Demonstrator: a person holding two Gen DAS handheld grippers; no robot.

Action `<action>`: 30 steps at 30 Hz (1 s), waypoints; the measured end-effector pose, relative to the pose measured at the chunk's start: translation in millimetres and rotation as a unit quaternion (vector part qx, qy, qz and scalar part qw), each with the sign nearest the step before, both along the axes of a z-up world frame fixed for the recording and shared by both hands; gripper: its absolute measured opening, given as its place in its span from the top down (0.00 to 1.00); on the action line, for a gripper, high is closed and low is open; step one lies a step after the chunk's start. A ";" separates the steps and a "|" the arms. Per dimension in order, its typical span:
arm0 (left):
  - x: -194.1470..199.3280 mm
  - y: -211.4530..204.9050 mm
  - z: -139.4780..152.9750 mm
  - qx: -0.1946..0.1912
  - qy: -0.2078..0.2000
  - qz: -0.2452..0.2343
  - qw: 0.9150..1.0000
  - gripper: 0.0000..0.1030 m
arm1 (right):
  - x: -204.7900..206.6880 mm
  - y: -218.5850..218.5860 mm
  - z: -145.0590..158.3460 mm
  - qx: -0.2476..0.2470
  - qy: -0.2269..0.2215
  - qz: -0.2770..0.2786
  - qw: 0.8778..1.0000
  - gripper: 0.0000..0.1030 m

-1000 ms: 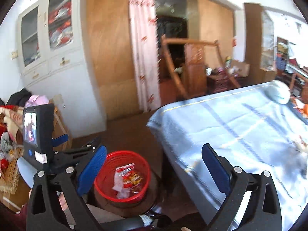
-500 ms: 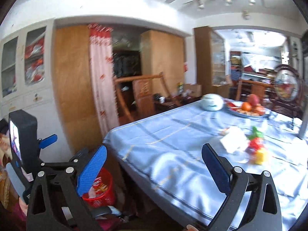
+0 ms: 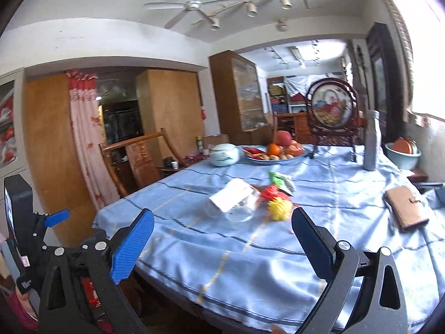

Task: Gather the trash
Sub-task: 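Move both grippers back over the table toward the remaining clear cups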

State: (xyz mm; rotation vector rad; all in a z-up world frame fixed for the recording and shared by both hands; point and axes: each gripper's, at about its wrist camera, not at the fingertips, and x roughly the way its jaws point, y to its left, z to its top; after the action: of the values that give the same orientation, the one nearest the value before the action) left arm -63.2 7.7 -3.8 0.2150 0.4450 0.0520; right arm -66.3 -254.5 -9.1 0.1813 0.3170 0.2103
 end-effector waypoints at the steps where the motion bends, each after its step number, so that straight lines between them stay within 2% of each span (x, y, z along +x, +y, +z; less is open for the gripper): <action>1: 9.3 -2.9 -1.1 -0.008 0.011 -0.012 1.000 0.07 | 5.1 -4.8 -4.2 0.001 0.006 -0.008 1.000 0.05; 6: 59.8 -17.2 -9.6 -0.031 0.068 -0.049 0.996 0.07 | 37.4 -30.3 -23.9 0.000 0.047 -0.038 0.998 0.05; 14: 138.9 -49.8 -21.2 -0.020 0.122 -0.073 0.990 0.07 | 104.4 -49.5 -29.3 -0.009 0.095 -0.048 0.994 0.05; 18: 168.8 -63.0 -21.1 -0.013 0.133 -0.086 0.987 0.07 | 136.4 -51.2 -26.9 -0.010 0.109 -0.051 0.993 0.05; 23: 198.0 -75.1 -38.7 0.000 0.174 -0.093 0.980 0.07 | 166.4 -53.3 -38.2 -0.012 0.141 -0.065 0.988 0.05; 30: 220.8 -63.6 -68.2 0.018 0.238 -0.081 0.968 0.07 | 196.7 -51.1 -56.9 -0.028 0.191 -0.058 0.980 0.05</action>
State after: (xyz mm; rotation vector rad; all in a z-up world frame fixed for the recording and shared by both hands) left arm 157.6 -55.9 -72.0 0.3002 0.9033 -0.1561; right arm 130.5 -305.5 -65.9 0.1844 0.6913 0.0495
